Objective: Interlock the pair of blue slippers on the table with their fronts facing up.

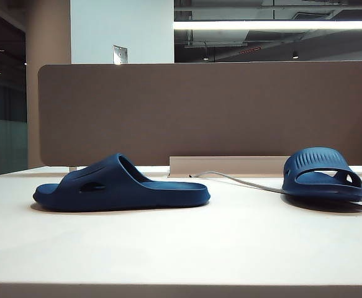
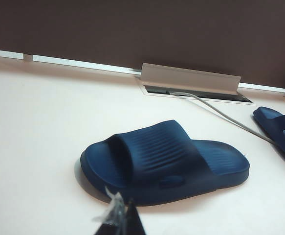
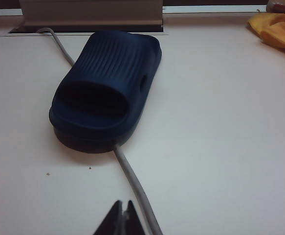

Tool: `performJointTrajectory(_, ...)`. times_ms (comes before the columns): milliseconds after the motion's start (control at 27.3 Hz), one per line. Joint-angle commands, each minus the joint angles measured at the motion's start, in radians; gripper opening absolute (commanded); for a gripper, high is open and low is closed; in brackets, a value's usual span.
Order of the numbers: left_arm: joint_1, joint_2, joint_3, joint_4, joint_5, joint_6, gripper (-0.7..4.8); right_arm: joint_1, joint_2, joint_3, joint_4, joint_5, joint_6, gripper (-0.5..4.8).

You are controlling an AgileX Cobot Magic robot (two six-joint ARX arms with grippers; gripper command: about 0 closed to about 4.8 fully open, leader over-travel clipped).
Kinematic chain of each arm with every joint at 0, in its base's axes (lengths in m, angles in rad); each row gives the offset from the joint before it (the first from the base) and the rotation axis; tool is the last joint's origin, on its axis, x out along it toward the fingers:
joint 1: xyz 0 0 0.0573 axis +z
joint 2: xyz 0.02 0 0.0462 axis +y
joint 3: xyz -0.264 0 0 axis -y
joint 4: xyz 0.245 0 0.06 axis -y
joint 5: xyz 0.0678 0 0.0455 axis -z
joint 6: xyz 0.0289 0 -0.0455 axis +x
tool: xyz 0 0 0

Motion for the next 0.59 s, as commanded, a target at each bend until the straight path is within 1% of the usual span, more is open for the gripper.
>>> performJointTrajectory(37, 0.000, 0.001, 0.002, 0.005, 0.002, 0.003, -0.06, -0.001, 0.000, 0.000, 0.012, 0.001, 0.000, 0.13)
performJointTrajectory(256, 0.000, 0.001, 0.002, 0.005, 0.003, 0.000, -0.06, 0.000, 0.000, 0.000, 0.012, 0.000, 0.002, 0.13)
performJointTrajectory(293, 0.000, 0.001, 0.002, 0.005, 0.006, -0.018, -0.06, 0.000, 0.000, 0.000, 0.012, -0.006, 0.021, 0.13)
performJointTrajectory(329, 0.000, 0.001, 0.002, 0.005, 0.005, -0.085, -0.06, 0.000, 0.000, 0.000, 0.015, -0.029, 0.100, 0.13)
performJointTrajectory(476, 0.000, 0.001, 0.011, 0.001, 0.005, -0.272, -0.06, 0.000, 0.000, 0.001, 0.019, -0.110, 0.380, 0.13)
performJointTrajectory(512, 0.000, 0.001, 0.021, -0.013, 0.005, -0.308, -0.06, 0.000, 0.000, 0.001, 0.019, -0.139, 0.447, 0.13)
performJointTrajectory(549, 0.000, 0.002, 0.034, -0.037, 0.005, -0.338, -0.06, 0.000, 0.000, 0.001, 0.020, -0.155, 0.488, 0.13)
performJointTrajectory(585, 0.000, 0.003, 0.063, -0.083, 0.002, -0.362, -0.06, 0.000, 0.000, 0.001, 0.021, -0.182, 0.539, 0.13)
